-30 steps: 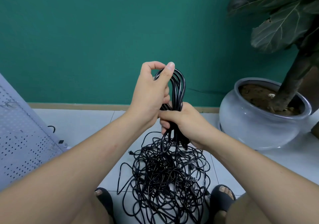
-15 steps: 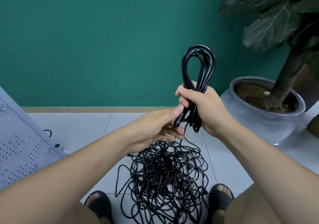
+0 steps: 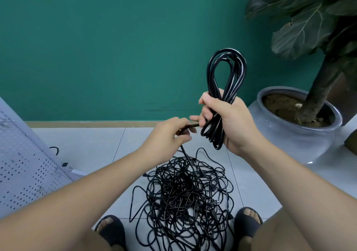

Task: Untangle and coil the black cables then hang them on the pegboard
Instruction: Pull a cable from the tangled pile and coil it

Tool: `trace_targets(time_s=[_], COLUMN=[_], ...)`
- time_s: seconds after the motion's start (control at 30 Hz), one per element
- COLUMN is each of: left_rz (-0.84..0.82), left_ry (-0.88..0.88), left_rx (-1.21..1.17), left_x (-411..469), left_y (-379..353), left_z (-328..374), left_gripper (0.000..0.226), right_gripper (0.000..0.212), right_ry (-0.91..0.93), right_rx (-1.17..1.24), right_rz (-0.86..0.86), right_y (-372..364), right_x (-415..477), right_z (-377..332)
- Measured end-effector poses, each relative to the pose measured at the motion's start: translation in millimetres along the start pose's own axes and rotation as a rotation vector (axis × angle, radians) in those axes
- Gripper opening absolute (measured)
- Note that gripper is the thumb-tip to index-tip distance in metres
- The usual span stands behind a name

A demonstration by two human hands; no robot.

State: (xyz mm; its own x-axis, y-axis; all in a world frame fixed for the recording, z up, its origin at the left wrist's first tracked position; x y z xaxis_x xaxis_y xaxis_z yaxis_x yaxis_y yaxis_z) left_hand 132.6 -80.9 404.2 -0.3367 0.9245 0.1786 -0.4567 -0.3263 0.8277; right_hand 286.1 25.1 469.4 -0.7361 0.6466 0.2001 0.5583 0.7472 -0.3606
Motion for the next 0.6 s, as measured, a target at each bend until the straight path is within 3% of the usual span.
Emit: trace_targets(time_s=[0.17, 0.37, 0.5, 0.6], left_rz=[-0.120, -0.385, -0.383, -0.427], left_ry=[0.177, 0.266, 0.239, 0.250], left_rx=[-0.290, -0.483, -0.558, -0.597], left_x=[-6, -25, -32, -39], left_y=[-37, -72, -62, -52], left_z=[16, 46, 58, 72], left_gripper=[0.033, 0.026, 0.032, 0.021], right_gripper=[0.016, 0.033, 0.037, 0.043], right_ry=[0.016, 0.165, 0.257, 0.309], right_rx=[-0.007, -0.211, -0.299, -0.351], right_rz=[0.076, 0.210, 0.320, 0.376], right_y=[-12, -18, -10, -1], right_x=[-3, -2, 5, 13], right_z=[4, 14, 9, 4])
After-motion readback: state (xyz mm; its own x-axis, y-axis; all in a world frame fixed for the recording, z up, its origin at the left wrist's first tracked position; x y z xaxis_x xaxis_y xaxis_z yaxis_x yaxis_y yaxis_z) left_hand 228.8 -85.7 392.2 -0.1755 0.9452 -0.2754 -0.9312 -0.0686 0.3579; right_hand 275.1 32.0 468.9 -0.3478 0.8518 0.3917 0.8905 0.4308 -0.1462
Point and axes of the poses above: each hand's wrist, its own x-axis towards the middle knuckle, its own y-axis out of the back of the hand, z = x × y, the point moved 1 cm from there along x, towards the middle knuckle, and after that the axes turned 13 degrees about x, right-handed, at the moved point
